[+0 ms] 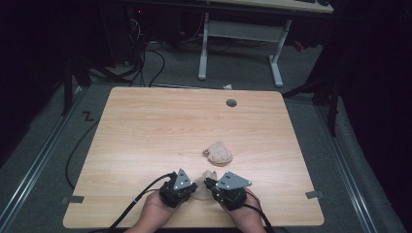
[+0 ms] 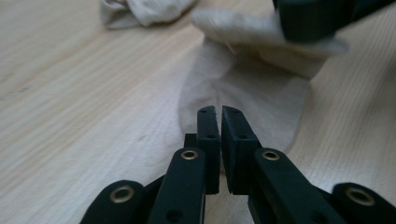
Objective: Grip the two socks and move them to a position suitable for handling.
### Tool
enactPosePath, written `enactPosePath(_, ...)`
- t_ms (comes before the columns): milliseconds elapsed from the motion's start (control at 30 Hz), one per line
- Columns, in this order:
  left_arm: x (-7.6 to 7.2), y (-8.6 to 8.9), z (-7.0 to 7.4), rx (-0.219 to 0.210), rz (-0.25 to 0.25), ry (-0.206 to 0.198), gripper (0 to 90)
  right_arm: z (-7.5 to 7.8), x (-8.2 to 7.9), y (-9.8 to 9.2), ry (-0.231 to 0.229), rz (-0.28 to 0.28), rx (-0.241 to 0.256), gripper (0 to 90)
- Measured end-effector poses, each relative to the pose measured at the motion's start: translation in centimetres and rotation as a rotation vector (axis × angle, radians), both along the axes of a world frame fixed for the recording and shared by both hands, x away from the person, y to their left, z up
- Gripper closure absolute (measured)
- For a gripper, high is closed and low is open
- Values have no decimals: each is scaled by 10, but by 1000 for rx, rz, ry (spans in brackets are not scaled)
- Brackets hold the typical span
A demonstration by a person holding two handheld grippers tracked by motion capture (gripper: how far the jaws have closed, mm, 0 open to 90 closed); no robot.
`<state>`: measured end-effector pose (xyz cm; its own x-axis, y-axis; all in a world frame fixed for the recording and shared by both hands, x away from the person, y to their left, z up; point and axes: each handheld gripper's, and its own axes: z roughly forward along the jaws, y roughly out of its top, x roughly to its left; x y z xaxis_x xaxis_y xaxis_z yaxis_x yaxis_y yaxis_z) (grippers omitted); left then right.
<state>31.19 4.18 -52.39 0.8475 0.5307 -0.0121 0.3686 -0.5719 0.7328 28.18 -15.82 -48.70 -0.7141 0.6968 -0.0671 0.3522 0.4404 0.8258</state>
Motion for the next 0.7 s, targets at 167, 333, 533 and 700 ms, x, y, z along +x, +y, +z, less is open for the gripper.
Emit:
enactPosePath(167,0,-1,-1,25,-5,3,856,0,0,-8,6,-23,10,847)
enactPosePath(333,-1,6,0,54,-1,-28,846,-2,0,-19,8,-43,4,845)
enactPosePath(533,3,20,0,68,33,-30,837,-6,-2,-43,45,-98,25,782)
enactPosePath(700,4,29,3,89,66,-34,810,-4,2,-66,51,-167,75,742)
